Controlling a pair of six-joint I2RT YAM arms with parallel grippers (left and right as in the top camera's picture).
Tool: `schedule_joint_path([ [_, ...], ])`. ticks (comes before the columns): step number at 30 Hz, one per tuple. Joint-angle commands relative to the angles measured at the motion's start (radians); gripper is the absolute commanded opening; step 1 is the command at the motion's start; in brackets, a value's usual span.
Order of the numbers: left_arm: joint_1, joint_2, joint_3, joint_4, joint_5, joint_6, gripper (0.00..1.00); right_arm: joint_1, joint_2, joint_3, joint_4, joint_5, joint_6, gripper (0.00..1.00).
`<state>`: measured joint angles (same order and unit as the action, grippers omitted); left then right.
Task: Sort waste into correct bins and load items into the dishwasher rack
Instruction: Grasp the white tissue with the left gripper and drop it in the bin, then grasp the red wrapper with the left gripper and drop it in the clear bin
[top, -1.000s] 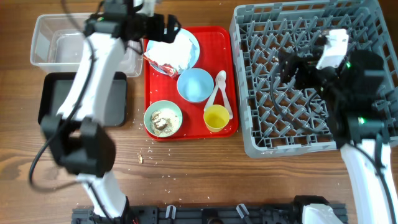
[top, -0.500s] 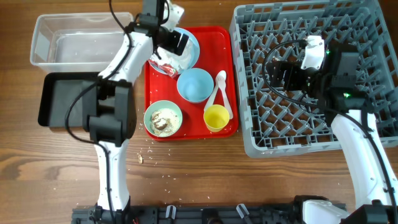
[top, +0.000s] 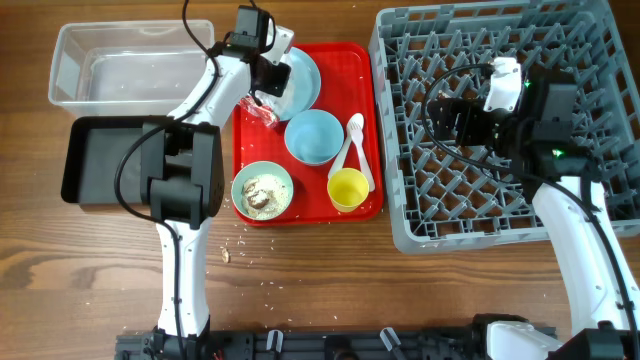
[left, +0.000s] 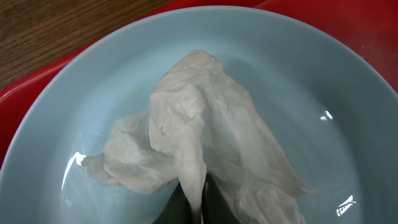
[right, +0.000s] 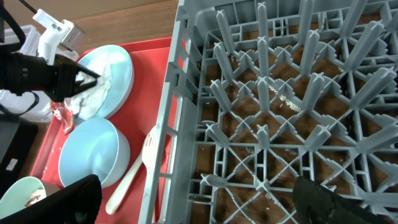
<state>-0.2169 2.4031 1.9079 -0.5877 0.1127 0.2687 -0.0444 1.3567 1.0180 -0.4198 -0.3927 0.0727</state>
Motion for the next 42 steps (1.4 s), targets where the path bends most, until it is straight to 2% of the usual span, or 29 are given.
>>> schedule_joint_path([
  [1,-0.008,0.003,0.008,0.008,0.01,-0.084,0.04,0.005,0.006,0.021,-0.001,-0.02,-0.019,1.0],
  [2,-0.005,-0.036,0.038,0.003,0.011,-0.174,0.04,0.005,0.006,0.021,0.0,-0.02,-0.019,1.0],
  [4,0.005,-0.146,0.079,0.0,0.053,-0.269,0.04,0.005,0.006,0.021,0.0,-0.02,-0.019,1.0],
  [7,0.036,-0.295,0.084,-0.02,0.048,-0.312,0.04,0.005,0.006,0.021,0.0,-0.02,-0.018,1.0],
  [9,0.097,-0.356,0.084,-0.09,-0.005,-0.357,0.04,0.005,0.006,0.021,0.0,-0.02,-0.017,1.0],
  [13,0.289,-0.343,0.06,-0.19,-0.103,-0.468,0.04,0.005,0.006,0.021,0.001,-0.02,-0.017,1.0],
  [16,0.399,-0.273,0.023,-0.146,-0.09,-0.494,0.05,0.005,0.006,0.021,0.001,-0.02,-0.018,1.0],
  [17,0.414,-0.222,0.023,-0.125,-0.076,-0.494,0.25,0.005,0.006,0.021,0.002,-0.02,-0.017,1.0],
  [18,0.415,-0.204,0.023,-0.109,-0.076,-0.494,0.5,0.005,0.006,0.021,0.008,-0.02,-0.018,1.0],
  [19,0.413,-0.189,0.023,-0.091,-0.071,-0.494,0.66,0.005,0.006,0.021,0.01,-0.02,-0.018,1.0],
  [20,0.408,-0.187,0.024,-0.077,-0.064,-0.494,0.94,0.005,0.006,0.021,0.011,-0.02,-0.017,0.99],
  [21,0.402,-0.192,0.024,-0.061,-0.056,-0.494,1.0,0.005,0.006,0.021,0.011,-0.02,-0.018,1.0],
  [25,0.36,-0.274,0.024,-0.088,0.025,-0.495,1.0,0.005,0.006,0.021,0.011,-0.02,-0.017,1.0],
  [27,0.318,-0.329,0.024,-0.163,0.048,-0.575,1.0,0.005,0.006,0.021,0.01,-0.02,-0.017,1.0],
  [29,0.231,-0.349,0.024,-0.259,0.092,-0.576,1.0,0.005,0.006,0.021,0.009,-0.02,-0.012,1.0],
  [30,0.187,-0.343,0.024,-0.3,0.075,-0.595,1.0,0.005,0.006,0.021,0.008,-0.02,-0.012,1.0],
  [33,0.052,-0.291,0.021,-0.386,-0.031,-0.825,1.0,0.005,0.006,0.021,0.007,-0.02,-0.012,1.0],
  [34,0.021,-0.274,0.021,-0.386,-0.029,-0.86,1.0,0.005,0.006,0.021,0.007,-0.021,-0.012,1.0],
  [36,-0.03,-0.241,0.021,-0.373,-0.066,-0.863,1.0,0.005,0.006,0.021,0.003,-0.02,-0.012,1.0],
  [38,-0.048,-0.208,0.021,-0.356,-0.153,-0.943,1.0,0.005,0.006,0.021,-0.006,-0.02,-0.013,1.0],
  [39,-0.048,-0.185,0.0,-0.303,-0.164,-0.967,1.0,0.005,0.006,0.021,-0.011,-0.02,-0.013,1.0],
  [42,-0.048,-0.18,-0.043,-0.281,-0.191,-1.014,1.0,0.005,0.006,0.021,-0.015,-0.02,-0.013,1.0],
])
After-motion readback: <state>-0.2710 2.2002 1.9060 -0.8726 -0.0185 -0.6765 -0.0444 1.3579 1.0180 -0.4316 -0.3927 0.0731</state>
